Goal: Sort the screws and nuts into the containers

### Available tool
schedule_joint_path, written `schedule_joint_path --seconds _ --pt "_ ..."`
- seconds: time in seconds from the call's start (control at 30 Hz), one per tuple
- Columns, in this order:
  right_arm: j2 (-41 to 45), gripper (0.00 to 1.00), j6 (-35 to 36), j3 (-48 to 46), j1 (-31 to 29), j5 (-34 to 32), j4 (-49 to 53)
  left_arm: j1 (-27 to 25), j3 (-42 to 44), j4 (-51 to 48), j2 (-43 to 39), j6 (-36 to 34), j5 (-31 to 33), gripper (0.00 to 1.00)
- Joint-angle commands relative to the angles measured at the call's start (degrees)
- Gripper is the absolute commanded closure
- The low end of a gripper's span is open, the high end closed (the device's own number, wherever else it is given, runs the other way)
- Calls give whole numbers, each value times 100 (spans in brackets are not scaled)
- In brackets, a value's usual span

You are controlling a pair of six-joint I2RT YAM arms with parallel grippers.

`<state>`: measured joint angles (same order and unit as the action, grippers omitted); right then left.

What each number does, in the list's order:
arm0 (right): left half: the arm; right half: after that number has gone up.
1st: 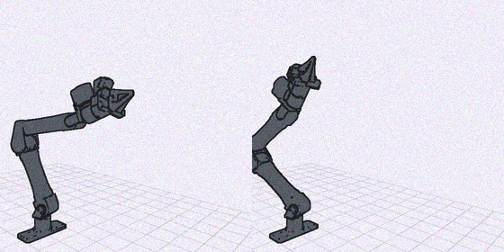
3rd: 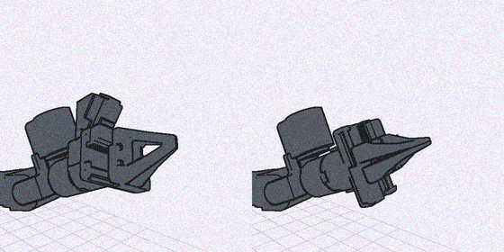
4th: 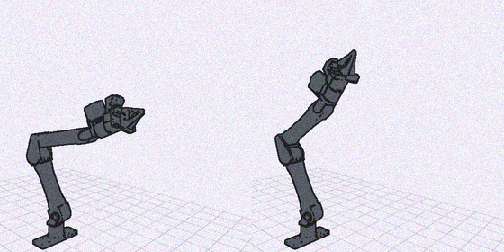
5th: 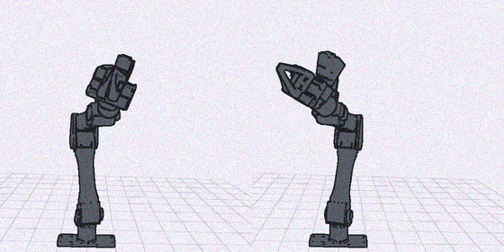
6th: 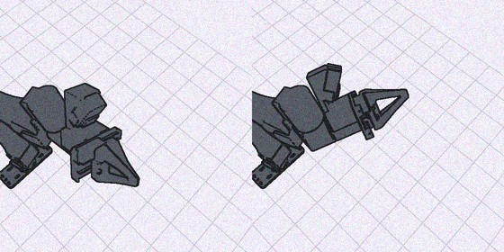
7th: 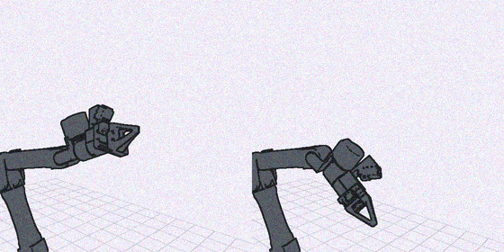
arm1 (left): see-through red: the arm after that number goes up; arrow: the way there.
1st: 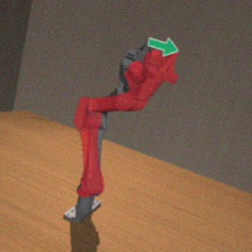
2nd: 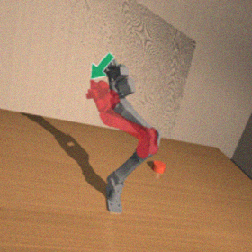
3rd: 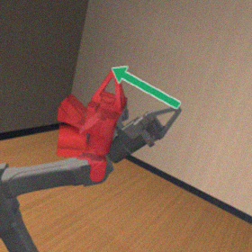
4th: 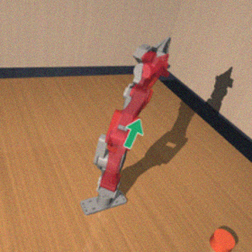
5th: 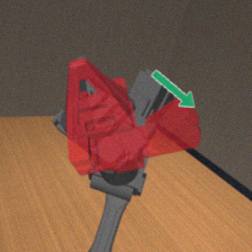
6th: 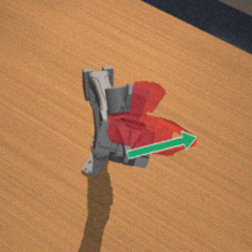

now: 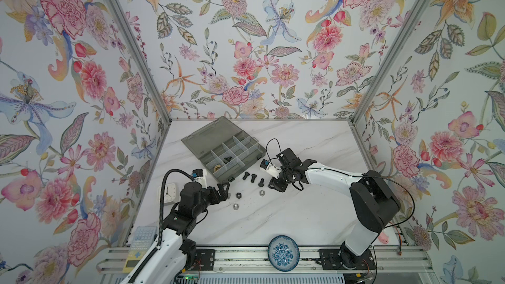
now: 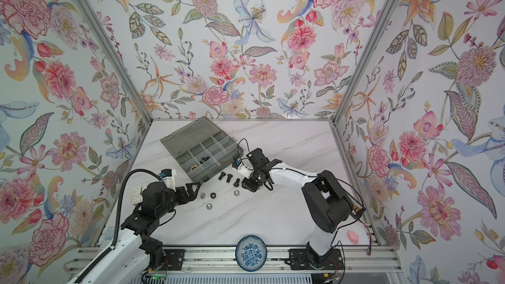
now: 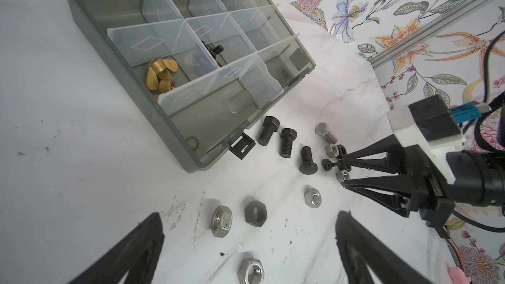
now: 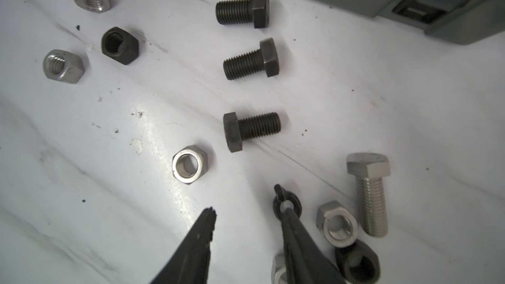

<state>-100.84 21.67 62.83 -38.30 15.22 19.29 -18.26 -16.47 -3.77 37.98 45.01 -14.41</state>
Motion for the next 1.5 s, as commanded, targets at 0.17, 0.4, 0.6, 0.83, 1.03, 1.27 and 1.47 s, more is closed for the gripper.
schedule_joint_path --seconds 0.17,0.4,0.6,0.83,1.03,1.27,1.47 --pt "-442 60 370 388 83 6 66 72 6 -1 -36 8 48 0" --pt "-472 62 352 348 86 57 66 76 21 -5 -45 24 62 0" --pt "-514 63 317 299 306 124 66 76 46 34 -36 33 53 1" --pt "-591 64 294 295 341 208 75 69 65 52 -40 58 47 1" --pt "-586 65 284 293 341 291 98 74 65 43 -40 54 52 1" --pt "-673 67 262 379 333 314 202 77 56 16 -79 57 57 1" --pt "-777 71 251 475 315 263 299 72 56 12 -71 57 59 1"
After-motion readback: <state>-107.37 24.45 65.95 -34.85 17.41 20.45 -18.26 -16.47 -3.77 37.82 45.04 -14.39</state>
